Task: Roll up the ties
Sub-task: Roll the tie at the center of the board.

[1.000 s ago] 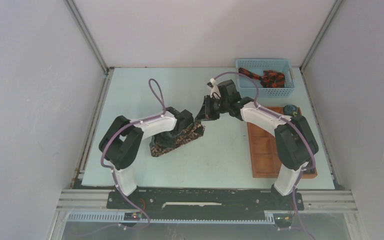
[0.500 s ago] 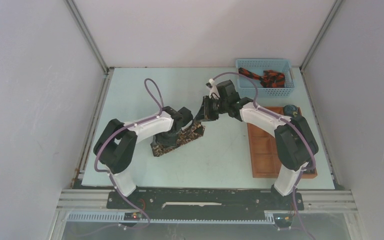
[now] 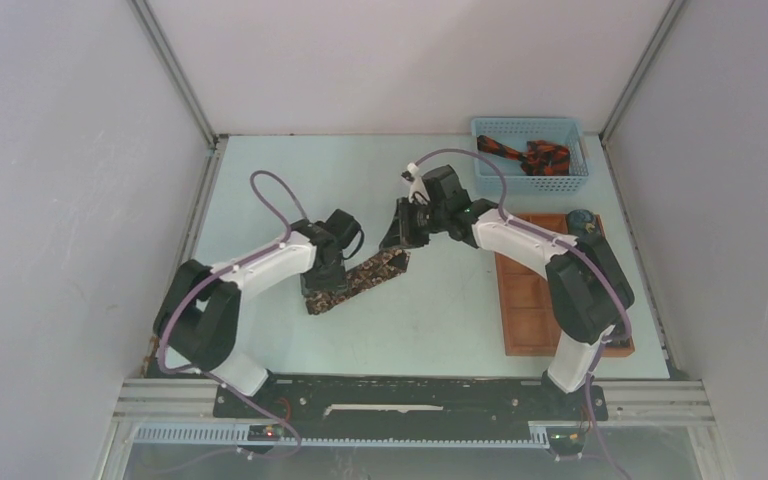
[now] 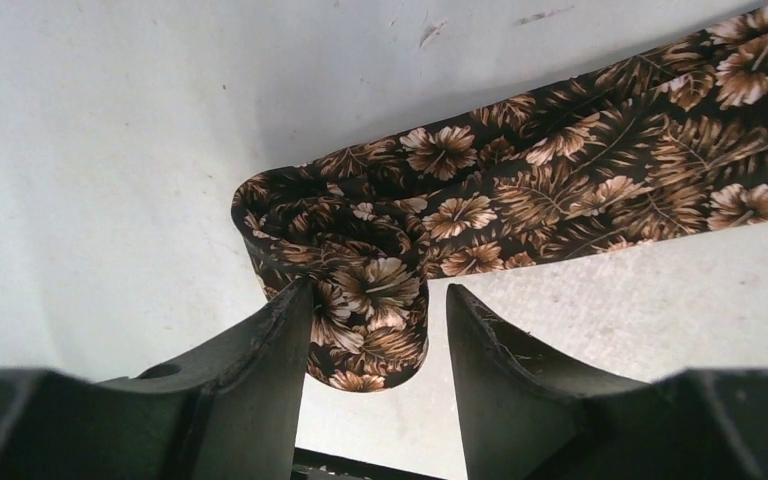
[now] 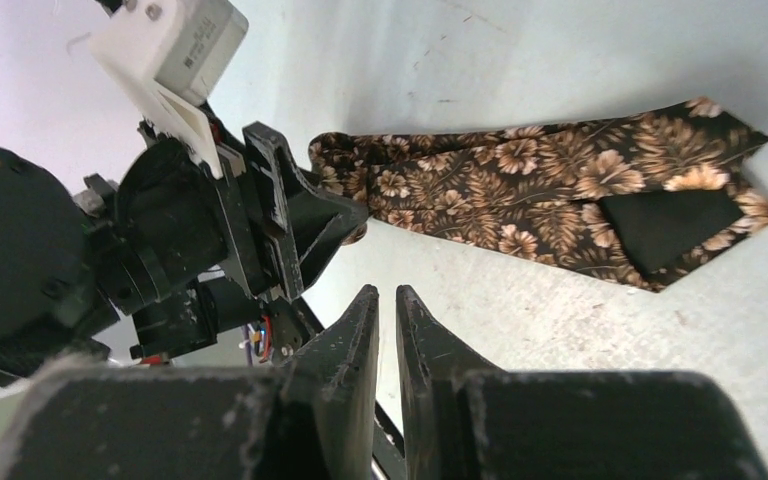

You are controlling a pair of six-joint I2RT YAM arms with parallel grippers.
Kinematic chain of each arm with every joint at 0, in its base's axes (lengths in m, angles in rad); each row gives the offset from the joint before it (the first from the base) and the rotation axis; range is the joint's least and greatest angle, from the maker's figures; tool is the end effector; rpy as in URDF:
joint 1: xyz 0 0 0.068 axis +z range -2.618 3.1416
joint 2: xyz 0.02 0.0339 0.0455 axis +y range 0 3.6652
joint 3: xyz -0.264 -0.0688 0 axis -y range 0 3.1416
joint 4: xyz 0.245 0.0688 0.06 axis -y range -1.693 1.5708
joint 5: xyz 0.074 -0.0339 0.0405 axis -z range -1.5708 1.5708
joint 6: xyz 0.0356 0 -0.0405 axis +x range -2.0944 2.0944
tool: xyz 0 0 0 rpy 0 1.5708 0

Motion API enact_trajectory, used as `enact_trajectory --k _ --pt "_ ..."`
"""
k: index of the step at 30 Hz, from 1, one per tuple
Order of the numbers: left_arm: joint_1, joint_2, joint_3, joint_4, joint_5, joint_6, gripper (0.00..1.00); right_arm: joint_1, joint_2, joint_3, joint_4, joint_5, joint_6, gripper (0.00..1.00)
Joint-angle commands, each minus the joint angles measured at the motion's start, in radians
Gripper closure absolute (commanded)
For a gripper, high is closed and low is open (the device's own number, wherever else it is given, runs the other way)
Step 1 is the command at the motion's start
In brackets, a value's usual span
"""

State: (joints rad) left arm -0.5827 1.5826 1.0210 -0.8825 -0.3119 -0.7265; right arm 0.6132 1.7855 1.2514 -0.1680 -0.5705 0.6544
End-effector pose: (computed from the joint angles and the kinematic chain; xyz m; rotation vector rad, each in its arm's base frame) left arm 0.2365 -0.1428 0.1908 -0.2324 2.8326 0.2447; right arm 0.3136 0.2442 0.2312 -0.2848 2.4740 1.2610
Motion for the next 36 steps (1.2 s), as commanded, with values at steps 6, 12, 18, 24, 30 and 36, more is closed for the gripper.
enact_trajectory --k 6,12,18,24,30,36 --pt "0.075 -0.196 -0.110 0.178 0.188 0.010 0.42 0.063 -0.002 0.000 0.075 0.014 0.043 0.85" --pt "0.114 -0.250 -0.143 0.193 0.192 0.000 0.44 0.112 0.014 0.002 0.093 0.027 0.065 0.85" --pt "0.162 -0.291 -0.176 0.201 0.197 -0.007 0.46 0.177 0.059 0.007 0.146 0.025 0.111 0.85" --pt "0.203 -0.337 -0.193 0.201 0.207 -0.004 0.47 0.249 0.142 0.099 0.127 0.018 0.115 0.86" --pt "0.245 -0.363 -0.205 0.196 0.225 0.004 0.48 0.299 0.206 0.165 0.123 0.016 0.125 0.86" --pt "0.313 -0.494 -0.235 0.148 0.167 -0.008 0.43 0.335 0.289 0.262 0.085 0.011 0.120 0.86"
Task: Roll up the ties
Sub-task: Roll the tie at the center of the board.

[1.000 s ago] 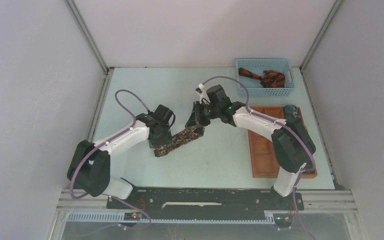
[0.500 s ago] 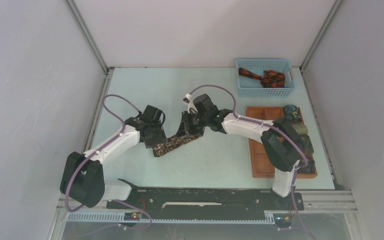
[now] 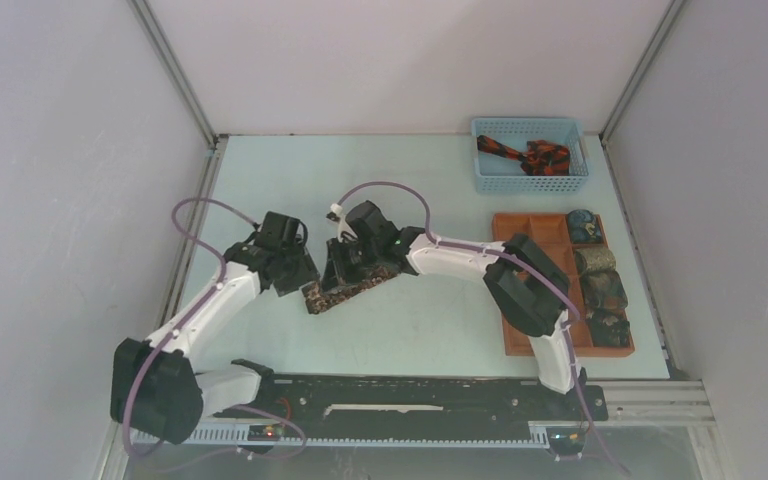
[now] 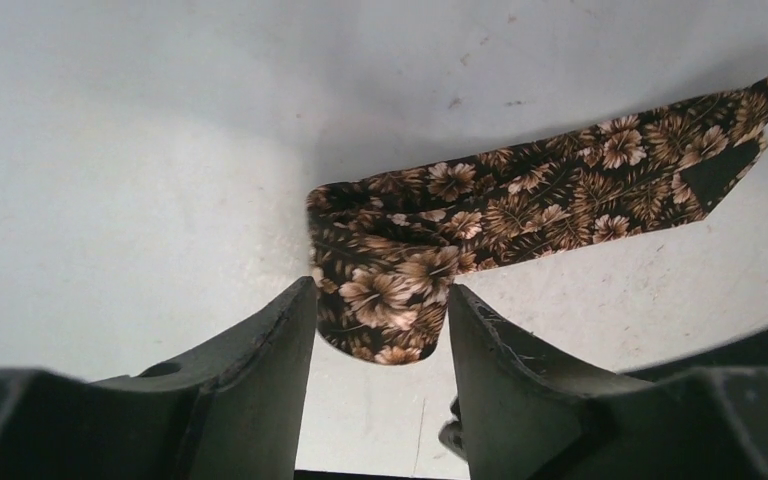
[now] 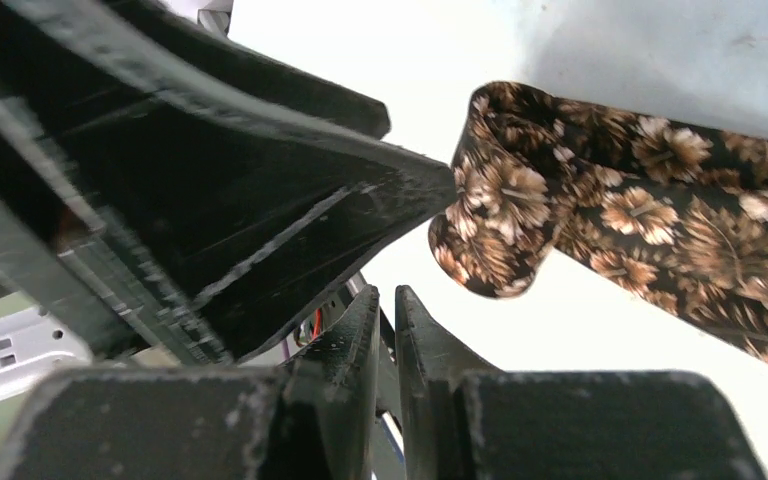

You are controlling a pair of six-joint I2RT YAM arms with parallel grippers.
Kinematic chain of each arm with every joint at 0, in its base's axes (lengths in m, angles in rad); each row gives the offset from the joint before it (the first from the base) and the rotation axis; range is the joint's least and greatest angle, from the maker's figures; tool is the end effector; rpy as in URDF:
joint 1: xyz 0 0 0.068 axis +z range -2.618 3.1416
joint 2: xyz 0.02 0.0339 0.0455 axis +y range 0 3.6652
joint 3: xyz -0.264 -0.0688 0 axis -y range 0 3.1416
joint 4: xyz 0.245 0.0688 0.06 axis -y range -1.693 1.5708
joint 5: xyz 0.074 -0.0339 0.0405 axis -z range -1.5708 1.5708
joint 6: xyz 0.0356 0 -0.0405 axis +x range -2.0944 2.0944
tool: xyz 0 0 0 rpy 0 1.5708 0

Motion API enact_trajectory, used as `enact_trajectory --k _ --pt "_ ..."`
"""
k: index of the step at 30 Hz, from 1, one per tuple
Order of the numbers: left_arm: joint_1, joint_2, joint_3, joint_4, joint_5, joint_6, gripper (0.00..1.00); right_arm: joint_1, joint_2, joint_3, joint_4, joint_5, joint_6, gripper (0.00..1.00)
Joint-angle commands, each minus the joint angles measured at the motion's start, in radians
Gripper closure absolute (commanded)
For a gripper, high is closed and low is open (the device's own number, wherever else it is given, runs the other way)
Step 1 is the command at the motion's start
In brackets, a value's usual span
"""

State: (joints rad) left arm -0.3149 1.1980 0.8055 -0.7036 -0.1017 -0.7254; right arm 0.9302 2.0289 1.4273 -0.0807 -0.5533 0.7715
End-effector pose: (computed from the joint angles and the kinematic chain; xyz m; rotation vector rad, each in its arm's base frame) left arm 0.2133 -0.0657 0.2238 -0.5770 2.6102 -0.2033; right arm 0.2561 0.3749 0.1953 -0.5536 2.5512 1.4101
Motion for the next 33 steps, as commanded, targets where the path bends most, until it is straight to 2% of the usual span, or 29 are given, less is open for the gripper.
enact_trajectory --k 1,7,13,23,33 --pt "0.056 -0.138 -0.027 -0.050 -0.070 -0.014 0.42 0.020 0.059 0.099 -0.006 -0.006 0.004 0.86" --pt "0.085 -0.284 -0.121 -0.083 -0.119 -0.074 0.29 0.020 0.135 0.166 -0.038 -0.017 -0.008 0.86" --pt "0.084 -0.372 -0.224 -0.026 -0.094 -0.133 0.29 0.013 0.189 0.207 -0.068 -0.020 -0.030 0.86" --pt "0.084 -0.391 -0.293 0.061 -0.067 -0.089 0.26 -0.027 0.194 0.168 -0.071 -0.024 -0.060 0.87" --pt "0.085 -0.390 -0.375 0.279 0.076 -0.040 0.22 -0.058 0.187 0.119 -0.042 -0.043 -0.065 0.89"
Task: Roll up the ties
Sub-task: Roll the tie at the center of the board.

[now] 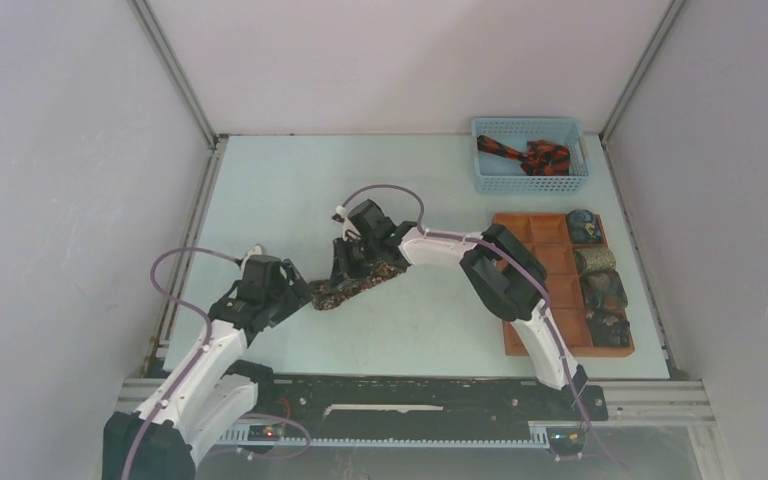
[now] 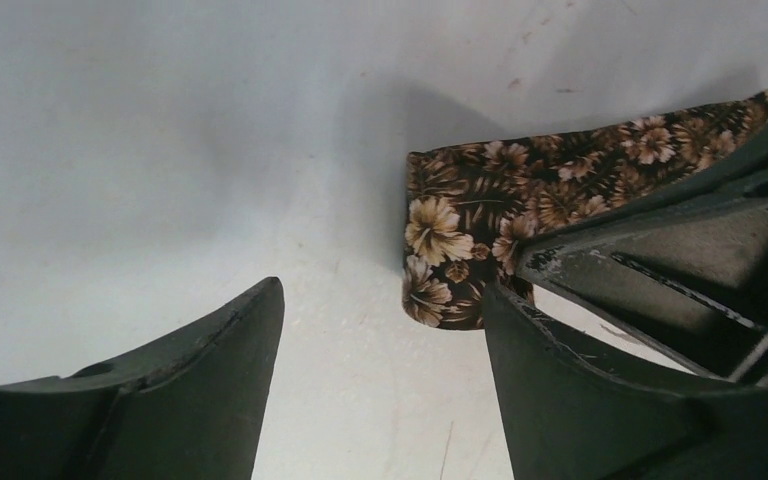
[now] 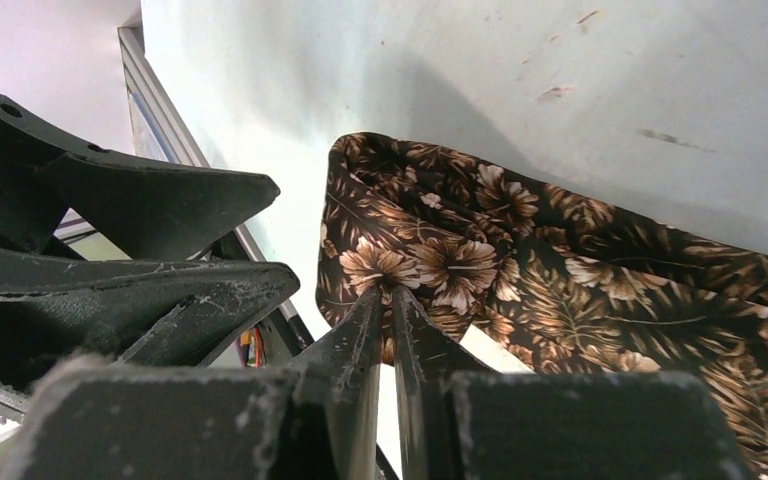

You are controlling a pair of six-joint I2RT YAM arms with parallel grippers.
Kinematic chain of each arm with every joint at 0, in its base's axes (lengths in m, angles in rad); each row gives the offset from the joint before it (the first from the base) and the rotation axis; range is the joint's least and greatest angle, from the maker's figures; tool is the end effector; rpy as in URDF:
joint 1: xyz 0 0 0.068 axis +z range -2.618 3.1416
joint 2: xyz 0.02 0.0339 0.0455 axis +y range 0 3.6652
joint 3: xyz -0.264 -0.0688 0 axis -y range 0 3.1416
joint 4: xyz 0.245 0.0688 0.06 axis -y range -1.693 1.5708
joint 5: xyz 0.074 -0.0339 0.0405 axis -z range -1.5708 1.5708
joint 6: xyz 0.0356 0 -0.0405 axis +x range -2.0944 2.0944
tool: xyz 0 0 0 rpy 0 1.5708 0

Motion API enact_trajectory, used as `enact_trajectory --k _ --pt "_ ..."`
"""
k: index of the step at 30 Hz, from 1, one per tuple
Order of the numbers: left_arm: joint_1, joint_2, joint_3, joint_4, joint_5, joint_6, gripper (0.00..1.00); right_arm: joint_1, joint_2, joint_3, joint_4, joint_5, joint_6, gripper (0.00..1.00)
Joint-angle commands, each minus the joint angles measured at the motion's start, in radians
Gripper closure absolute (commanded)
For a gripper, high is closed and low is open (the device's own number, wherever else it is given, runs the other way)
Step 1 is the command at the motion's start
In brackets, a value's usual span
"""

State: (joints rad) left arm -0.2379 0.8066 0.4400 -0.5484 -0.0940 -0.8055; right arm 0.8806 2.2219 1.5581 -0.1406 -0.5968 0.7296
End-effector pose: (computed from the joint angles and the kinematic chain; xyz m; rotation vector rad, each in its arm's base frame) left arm 0.1507 -0.0331 0.1855 -0.7411 2.3973 -0.3230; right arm 0.2913 0.3842 0.1453 -0.5371 2.6649 1.3591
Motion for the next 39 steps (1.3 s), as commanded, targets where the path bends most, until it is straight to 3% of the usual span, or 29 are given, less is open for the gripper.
enact_trajectory --k 1,12,27,32,39 --pt "0.007 0.010 -0.014 0.141 0.081 0.044 0.21 -0.009 -0.006 -0.014 0.019 -0.001 -0.025 0.89" --pt "0.008 0.081 -0.070 0.285 0.207 0.042 0.21 -0.028 -0.008 -0.047 0.044 -0.011 -0.021 0.90" --pt "-0.019 0.244 -0.094 0.457 0.287 -0.007 0.31 -0.040 -0.007 -0.056 0.056 -0.015 -0.017 0.90" --pt "-0.036 0.294 -0.089 0.494 0.278 -0.015 0.38 -0.043 -0.010 -0.055 0.054 -0.018 -0.018 0.90" --pt "-0.041 0.298 -0.084 0.497 0.257 -0.018 0.61 -0.057 -0.021 -0.046 0.046 -0.020 -0.023 0.90"
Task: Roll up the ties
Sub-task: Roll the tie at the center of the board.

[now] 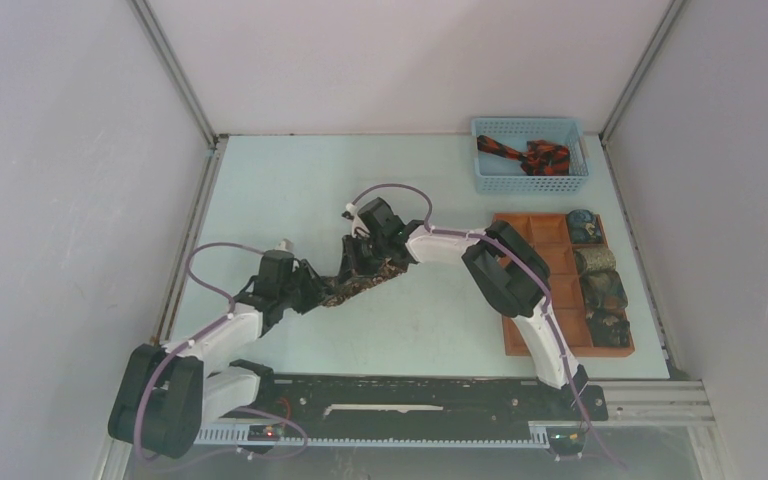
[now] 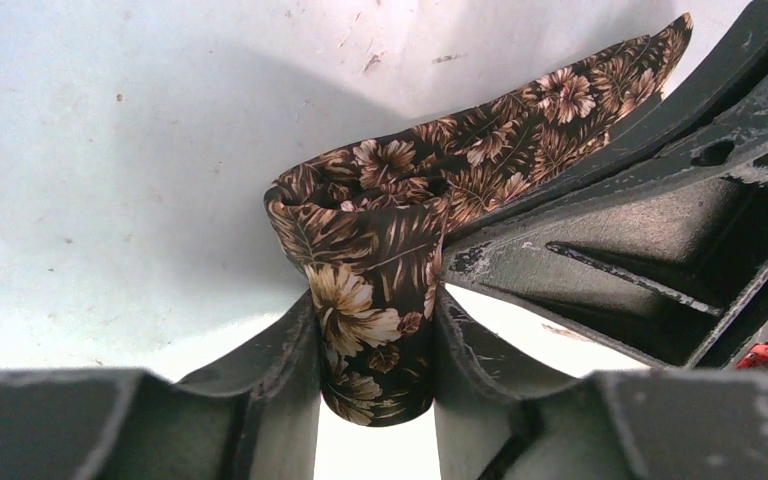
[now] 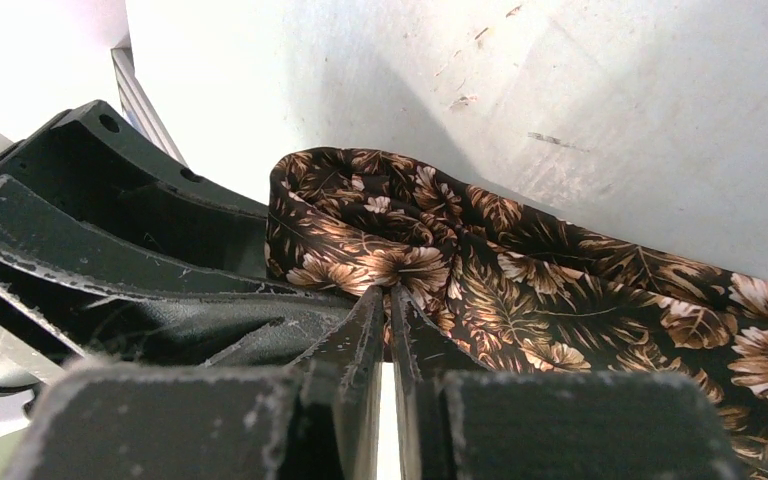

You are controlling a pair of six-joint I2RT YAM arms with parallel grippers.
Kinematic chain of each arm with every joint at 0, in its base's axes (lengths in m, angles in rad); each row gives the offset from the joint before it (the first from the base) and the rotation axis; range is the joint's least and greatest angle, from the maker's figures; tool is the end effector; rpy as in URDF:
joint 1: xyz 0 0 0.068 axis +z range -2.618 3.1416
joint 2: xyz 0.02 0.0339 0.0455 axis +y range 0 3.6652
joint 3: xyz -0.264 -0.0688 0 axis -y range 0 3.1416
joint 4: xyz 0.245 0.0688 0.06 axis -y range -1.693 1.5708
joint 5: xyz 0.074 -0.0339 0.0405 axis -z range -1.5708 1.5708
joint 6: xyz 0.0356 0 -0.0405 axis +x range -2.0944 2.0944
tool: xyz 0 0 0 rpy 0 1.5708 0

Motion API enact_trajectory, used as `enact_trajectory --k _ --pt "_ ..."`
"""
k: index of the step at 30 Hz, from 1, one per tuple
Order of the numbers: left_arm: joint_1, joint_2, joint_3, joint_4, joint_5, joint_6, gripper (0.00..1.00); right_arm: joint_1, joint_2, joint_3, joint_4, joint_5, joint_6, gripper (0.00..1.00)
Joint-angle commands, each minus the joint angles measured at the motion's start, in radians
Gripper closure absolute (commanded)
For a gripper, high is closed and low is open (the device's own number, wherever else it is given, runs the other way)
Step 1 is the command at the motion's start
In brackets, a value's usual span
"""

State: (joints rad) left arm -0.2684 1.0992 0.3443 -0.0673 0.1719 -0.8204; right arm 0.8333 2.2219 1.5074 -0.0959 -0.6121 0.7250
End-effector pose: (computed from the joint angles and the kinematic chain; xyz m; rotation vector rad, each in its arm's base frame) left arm 0.1853 -0.0573 0.1446 -0.5996 2.4272 -0.6925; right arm 0.3046 0.3657 0.1336 -0.4844 2.6657 1.3592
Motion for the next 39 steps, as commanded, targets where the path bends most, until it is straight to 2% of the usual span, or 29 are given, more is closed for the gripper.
enact_trajectory --k 1,5,10,19,28,33,39 --pt "-0.012 0.001 0.014 0.006 -0.015 -0.003 0.63 -0.016 -0.023 0.010 -0.002 -0.005 -0.020 0.90" --pt "-0.018 -0.018 0.037 -0.055 -0.053 0.006 0.69 -0.053 -0.036 0.039 -0.019 -0.006 -0.022 0.90" --pt "-0.026 -0.061 0.068 -0.144 -0.109 0.021 0.70 -0.089 -0.016 0.085 -0.049 0.010 -0.038 0.90" --pt "-0.029 -0.094 0.151 -0.317 -0.203 0.076 0.73 -0.047 0.015 0.059 -0.097 0.097 -0.064 0.90" --pt "-0.028 -0.004 0.319 -0.587 -0.339 0.183 0.74 -0.016 -0.028 0.017 -0.122 0.174 -0.073 0.90" --pt "-0.044 0.089 0.391 -0.664 -0.396 0.198 0.76 -0.020 -0.051 -0.007 -0.127 0.209 -0.073 0.90" --pt "-0.055 0.129 0.443 -0.724 -0.442 0.216 0.77 -0.023 -0.044 -0.039 -0.126 0.224 -0.067 0.90"
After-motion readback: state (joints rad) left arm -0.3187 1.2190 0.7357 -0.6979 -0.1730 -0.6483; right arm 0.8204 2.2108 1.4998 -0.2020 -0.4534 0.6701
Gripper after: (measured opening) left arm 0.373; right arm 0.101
